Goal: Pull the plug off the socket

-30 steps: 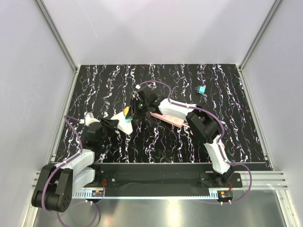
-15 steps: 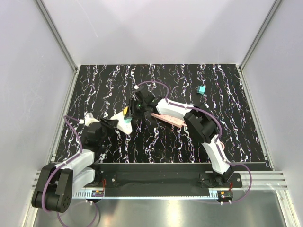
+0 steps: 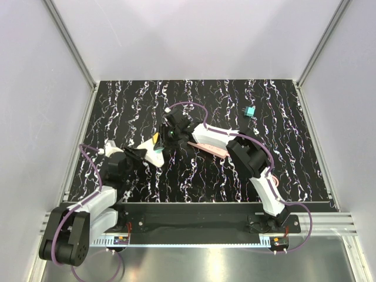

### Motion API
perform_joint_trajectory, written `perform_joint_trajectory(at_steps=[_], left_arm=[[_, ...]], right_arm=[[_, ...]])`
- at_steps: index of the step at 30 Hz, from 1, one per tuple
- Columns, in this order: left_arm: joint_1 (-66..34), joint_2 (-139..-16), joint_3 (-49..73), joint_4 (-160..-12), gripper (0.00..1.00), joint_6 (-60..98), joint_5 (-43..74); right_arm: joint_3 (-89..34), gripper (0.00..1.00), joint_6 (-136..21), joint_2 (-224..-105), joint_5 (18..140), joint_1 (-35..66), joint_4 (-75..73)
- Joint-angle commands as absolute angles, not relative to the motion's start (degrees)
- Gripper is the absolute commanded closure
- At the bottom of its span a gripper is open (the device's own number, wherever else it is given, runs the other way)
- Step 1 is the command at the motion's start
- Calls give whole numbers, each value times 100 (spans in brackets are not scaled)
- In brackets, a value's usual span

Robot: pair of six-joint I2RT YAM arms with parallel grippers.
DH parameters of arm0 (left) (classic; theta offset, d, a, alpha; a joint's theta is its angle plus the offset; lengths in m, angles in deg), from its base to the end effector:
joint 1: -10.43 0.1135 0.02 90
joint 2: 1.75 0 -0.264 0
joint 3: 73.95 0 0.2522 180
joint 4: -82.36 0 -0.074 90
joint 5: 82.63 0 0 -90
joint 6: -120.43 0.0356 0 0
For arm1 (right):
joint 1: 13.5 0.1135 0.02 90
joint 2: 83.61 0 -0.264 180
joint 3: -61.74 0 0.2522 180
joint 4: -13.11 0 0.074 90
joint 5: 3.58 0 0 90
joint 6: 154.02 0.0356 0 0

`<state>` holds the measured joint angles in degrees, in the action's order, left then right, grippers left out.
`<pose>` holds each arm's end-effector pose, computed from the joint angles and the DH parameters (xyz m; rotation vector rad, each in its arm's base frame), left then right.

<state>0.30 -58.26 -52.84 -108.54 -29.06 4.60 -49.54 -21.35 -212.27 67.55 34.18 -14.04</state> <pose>0.1771 -0.0299 0.1421 -0.8952 1.8708 -0.7203 0.3297 0.3792 0.1688 -0.2942 2.5868 1.0761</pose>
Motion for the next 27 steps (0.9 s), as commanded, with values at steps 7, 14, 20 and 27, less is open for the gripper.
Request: perform_joint_trajectory(at_steps=[7,14,20,27], left_arm=[[15,-5862,-5386,-10119,100,-2547,315],[15,-5783,-5351,-9935,100,-2547,165],[15,-5791,-5351,-9908,100,-2539,121],[6,-5712,-5369,-9821,100,-2582,25]], right_arm=[[-5248,95,-2210,-21149,7060,3466,-1603],[-5415,100,-2175,-21097,7227,3466,-1937],[-5450,100,-2149,-21026,7271,3466,-2113],[-5327,100,-2131,-20877,7333,3475,-2122]])
